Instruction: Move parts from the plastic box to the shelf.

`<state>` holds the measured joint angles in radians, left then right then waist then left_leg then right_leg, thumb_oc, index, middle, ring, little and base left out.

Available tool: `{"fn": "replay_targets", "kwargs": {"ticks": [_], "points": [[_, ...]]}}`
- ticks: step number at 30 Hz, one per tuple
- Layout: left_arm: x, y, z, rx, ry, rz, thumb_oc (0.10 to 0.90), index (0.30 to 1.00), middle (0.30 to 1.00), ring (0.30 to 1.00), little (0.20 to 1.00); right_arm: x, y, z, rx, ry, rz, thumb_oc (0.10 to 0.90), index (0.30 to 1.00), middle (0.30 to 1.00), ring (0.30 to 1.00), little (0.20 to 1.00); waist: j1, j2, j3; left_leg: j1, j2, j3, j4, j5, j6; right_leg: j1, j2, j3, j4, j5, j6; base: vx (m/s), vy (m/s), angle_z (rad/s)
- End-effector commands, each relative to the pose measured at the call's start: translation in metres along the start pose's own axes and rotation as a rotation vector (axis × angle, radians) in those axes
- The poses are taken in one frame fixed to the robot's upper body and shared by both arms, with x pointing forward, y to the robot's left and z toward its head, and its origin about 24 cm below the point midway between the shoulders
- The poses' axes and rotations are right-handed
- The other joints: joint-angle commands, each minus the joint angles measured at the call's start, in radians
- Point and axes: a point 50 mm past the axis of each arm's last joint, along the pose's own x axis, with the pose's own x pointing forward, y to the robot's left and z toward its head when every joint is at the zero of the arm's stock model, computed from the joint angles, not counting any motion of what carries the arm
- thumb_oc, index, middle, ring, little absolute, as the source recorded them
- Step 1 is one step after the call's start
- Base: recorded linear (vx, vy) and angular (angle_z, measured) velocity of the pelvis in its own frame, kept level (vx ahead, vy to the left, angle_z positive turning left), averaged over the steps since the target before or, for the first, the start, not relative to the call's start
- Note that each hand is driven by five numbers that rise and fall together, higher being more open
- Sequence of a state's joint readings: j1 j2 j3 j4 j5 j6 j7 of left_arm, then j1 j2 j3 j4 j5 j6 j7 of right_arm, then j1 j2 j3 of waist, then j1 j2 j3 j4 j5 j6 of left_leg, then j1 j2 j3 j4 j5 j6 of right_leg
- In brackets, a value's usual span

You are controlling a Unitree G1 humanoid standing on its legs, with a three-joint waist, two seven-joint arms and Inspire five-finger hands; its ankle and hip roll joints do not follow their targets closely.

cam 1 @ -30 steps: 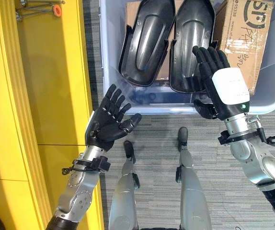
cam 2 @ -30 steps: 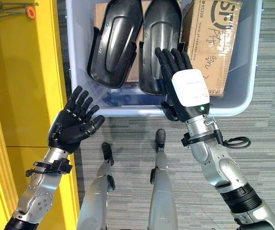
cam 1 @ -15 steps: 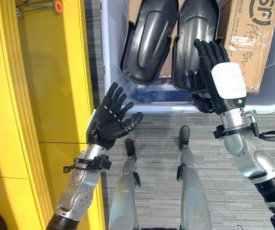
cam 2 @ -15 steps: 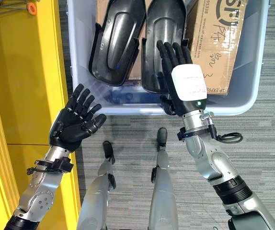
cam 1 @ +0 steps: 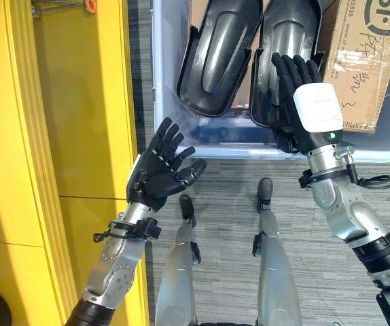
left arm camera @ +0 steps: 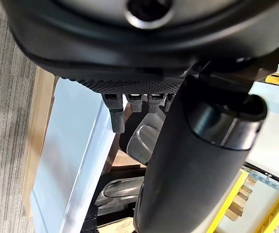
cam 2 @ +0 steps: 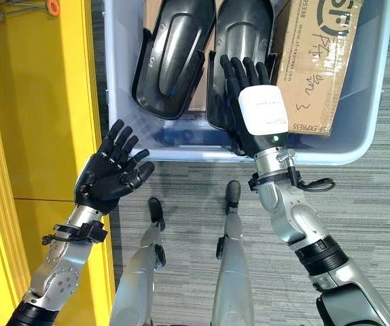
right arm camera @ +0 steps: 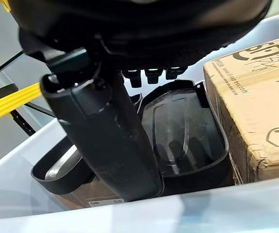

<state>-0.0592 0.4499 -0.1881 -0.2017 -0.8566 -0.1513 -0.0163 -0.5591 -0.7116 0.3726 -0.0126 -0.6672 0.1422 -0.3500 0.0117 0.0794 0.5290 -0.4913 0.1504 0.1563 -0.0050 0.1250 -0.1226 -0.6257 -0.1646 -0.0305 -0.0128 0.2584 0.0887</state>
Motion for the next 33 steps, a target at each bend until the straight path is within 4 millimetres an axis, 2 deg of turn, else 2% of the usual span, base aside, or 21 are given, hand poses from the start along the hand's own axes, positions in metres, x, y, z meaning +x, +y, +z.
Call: {"fn": "replay_targets", "kwargs": {"ticks": [1,12,22,33], "points": [[-0.002,-0.016,0.011,0.015,-0.065,-0.102,0.9,1.0,1.0,1.0,1.0,0.012,-0.017,0.016,-0.048,-0.104,-0.12,0.9,1.0,1.0,1.0,1.0,-0.011,0.033,-0.009,-0.085,-0.022,-0.002,0.067,-0.005,0.049,0.003,-0.044,-0.089,0.15,-0.191,-0.015,0.0,0.0,0.0],[-0.001,-0.019,0.007,0.004,-0.065,-0.107,0.9,1.0,1.0,1.0,1.0,0.013,-0.003,0.016,0.04,0.0,-0.104,0.9,1.0,1.0,1.0,1.0,-0.009,0.05,-0.009,-0.08,-0.027,0.002,0.054,0.003,0.049,-0.006,-0.046,-0.084,0.154,-0.189,-0.018,0.0,0.009,0.0],[0.0,-0.026,-0.001,-0.026,-0.055,-0.132,0.9,1.0,1.0,1.0,1.0,0.008,0.025,0.022,0.144,0.105,-0.048,0.9,1.0,1.0,1.0,1.0,-0.009,0.074,-0.009,-0.08,-0.034,0.009,0.057,0.002,0.051,-0.022,-0.05,-0.074,0.165,-0.189,-0.021,0.0,0.007,0.0],[0.002,-0.028,-0.004,-0.026,-0.055,-0.142,0.9,1.0,1.0,1.0,1.0,0.01,0.038,0.04,0.024,0.033,0.033,0.9,1.0,1.0,1.0,1.0,-0.001,0.082,-0.009,-0.084,-0.034,0.006,0.06,0.005,0.051,-0.03,-0.054,-0.076,0.174,-0.187,-0.02,0.0,0.0,0.0]]}}
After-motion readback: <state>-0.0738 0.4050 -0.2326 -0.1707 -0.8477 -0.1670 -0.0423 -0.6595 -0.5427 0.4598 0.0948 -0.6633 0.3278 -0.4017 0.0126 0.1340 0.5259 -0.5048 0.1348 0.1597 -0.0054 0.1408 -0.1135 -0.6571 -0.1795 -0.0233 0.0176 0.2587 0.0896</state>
